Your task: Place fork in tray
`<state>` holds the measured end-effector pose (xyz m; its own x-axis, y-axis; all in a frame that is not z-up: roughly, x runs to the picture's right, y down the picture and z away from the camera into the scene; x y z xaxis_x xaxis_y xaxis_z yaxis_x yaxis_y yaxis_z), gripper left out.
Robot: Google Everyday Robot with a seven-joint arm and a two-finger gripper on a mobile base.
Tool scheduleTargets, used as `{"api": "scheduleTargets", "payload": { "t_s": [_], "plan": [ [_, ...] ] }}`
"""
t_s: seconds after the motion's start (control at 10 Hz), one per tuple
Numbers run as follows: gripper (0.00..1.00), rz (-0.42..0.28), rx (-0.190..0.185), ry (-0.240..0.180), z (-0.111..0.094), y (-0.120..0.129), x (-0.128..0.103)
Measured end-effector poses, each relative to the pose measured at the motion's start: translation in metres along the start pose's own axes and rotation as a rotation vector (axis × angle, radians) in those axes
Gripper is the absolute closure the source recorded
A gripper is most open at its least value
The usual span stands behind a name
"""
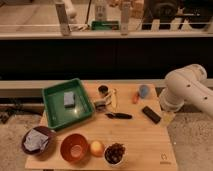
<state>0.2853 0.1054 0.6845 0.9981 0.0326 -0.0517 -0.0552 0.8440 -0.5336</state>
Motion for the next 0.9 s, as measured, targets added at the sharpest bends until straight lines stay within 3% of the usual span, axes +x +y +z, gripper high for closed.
{"api": "scheduleTargets", "payload": {
  "t_s": [0.3, 0.6, 0.9],
  "plan": [
    [0.20, -0.011, 0.002, -0.004, 0.001, -0.001, -0.004],
    [0.20, -0.080, 0.005, -0.028, 0.006, -0.010, -0.050],
    [0.20, -0.112, 0.004, -0.037, 0.013, -0.018, -0.064]
  ]
}}
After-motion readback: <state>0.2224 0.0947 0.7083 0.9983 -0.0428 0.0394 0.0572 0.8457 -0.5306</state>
